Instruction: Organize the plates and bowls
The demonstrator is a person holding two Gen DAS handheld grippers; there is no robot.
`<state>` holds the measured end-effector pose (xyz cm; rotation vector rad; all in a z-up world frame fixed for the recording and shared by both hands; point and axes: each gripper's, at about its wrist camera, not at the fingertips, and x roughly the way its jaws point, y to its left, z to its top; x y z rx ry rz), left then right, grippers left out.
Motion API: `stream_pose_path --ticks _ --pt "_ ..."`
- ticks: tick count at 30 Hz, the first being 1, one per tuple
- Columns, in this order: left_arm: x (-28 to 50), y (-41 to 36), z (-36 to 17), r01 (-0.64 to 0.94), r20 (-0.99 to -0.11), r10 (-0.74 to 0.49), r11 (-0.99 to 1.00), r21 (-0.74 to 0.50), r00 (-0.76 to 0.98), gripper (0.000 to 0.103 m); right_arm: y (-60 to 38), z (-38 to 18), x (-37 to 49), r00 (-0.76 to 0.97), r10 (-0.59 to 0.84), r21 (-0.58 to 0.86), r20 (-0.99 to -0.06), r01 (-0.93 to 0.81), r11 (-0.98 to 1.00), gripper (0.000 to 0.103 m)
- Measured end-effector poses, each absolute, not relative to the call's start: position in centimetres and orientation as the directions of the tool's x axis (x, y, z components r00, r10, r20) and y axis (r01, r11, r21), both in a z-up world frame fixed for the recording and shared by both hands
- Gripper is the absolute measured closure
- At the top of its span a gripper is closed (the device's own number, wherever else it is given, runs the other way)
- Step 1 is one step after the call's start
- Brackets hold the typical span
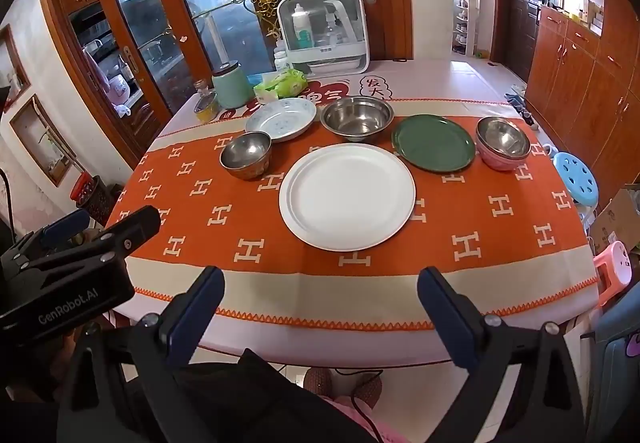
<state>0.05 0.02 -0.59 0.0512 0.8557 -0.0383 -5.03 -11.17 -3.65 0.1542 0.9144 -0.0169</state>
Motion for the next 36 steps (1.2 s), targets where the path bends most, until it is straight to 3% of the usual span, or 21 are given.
stream_pose_path --ticks 36 --pt "1.7 -2.9 -0.6 0.02 -0.759 -0.006 1.0 0.01 0.651 0.001 -15.1 -3.6 -2.5 0.623 0.067 0.116 -0.779 0.038 0.993 0.005"
